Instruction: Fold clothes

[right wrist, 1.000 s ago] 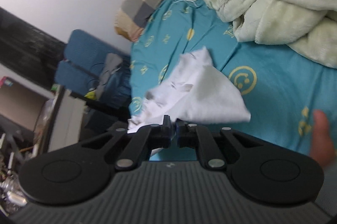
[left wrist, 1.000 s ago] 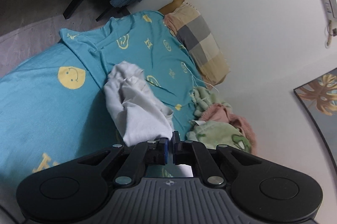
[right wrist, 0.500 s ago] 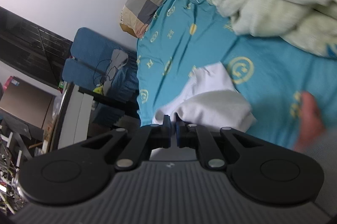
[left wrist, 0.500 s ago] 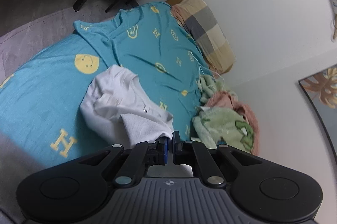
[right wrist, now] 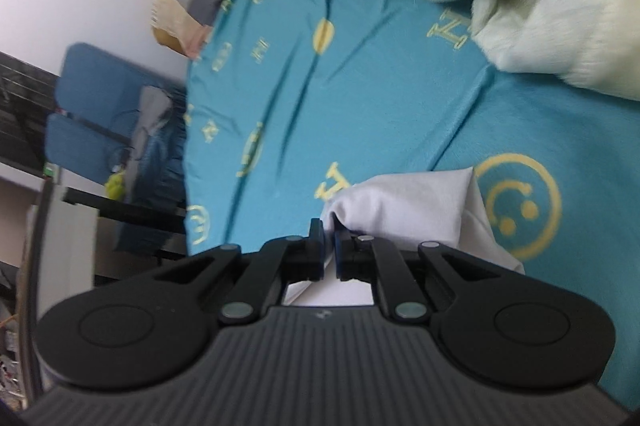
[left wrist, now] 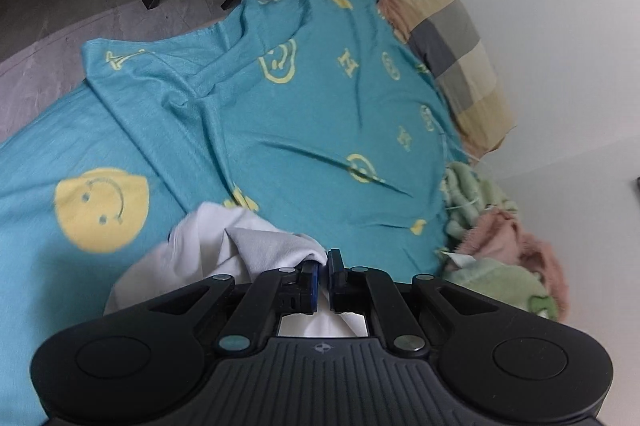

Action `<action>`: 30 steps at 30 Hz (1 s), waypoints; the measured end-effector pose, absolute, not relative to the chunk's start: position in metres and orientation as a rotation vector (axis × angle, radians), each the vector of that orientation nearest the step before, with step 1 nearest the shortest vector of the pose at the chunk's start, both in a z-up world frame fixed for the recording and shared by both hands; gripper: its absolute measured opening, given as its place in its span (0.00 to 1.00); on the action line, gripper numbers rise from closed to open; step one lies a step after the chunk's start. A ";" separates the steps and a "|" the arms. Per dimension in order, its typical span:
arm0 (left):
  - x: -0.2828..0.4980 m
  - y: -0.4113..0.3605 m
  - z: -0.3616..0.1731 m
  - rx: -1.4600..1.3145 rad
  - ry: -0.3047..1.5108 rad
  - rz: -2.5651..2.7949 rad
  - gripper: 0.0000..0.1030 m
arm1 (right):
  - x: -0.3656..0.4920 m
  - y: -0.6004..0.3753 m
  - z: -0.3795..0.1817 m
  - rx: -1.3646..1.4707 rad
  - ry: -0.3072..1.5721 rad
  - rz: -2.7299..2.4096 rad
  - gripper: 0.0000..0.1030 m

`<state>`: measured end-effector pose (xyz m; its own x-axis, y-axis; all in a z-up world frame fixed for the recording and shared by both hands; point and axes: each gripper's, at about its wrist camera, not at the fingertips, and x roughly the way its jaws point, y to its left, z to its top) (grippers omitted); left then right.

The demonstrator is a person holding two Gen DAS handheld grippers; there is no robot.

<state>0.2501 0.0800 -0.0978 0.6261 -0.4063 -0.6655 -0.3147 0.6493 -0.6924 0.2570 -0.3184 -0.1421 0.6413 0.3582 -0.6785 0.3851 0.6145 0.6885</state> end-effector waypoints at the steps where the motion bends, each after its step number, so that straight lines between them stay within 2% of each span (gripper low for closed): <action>1: 0.255 0.081 -0.106 -0.891 0.937 -0.057 0.05 | 0.263 -0.319 -0.147 0.946 0.924 -0.018 0.08; 6: 0.271 0.083 -0.137 -0.872 0.980 -0.054 0.06 | 0.287 -0.322 -0.171 0.962 0.982 -0.013 0.08; 10: 0.267 0.075 -0.130 -0.784 0.945 -0.071 0.08 | 0.287 -0.324 -0.171 0.958 0.989 0.017 0.11; 11: 0.264 0.072 -0.126 -0.747 0.928 -0.077 0.11 | 0.287 -0.323 -0.169 0.945 0.991 0.028 0.12; 12: 0.261 0.067 -0.120 -0.705 0.907 -0.086 0.22 | 0.286 -0.322 -0.165 0.927 0.990 0.042 0.16; 13: 0.256 0.062 -0.114 -0.662 0.884 -0.096 0.29 | 0.285 -0.320 -0.161 0.907 0.979 0.061 0.25; 14: 0.252 0.057 -0.107 -0.618 0.862 -0.106 0.44 | 0.283 -0.318 -0.157 0.887 0.964 0.082 0.32; 15: 0.247 0.051 -0.101 -0.562 0.833 -0.116 0.55 | 0.281 -0.315 -0.151 0.860 0.938 0.099 0.48; 16: 0.240 0.045 -0.094 -0.502 0.802 -0.126 0.57 | 0.278 -0.311 -0.144 0.829 0.907 0.115 0.61; 18: 0.229 0.032 -0.084 -0.389 0.753 -0.152 0.60 | 0.272 -0.303 -0.132 0.761 0.849 0.164 0.69; 26: 0.232 0.006 -0.107 -0.157 0.824 -0.124 0.59 | 0.272 -0.262 -0.136 0.399 0.847 0.149 0.68; 30: 0.245 0.005 -0.120 -0.126 0.856 -0.098 0.59 | 0.279 -0.264 -0.154 0.368 0.882 0.121 0.67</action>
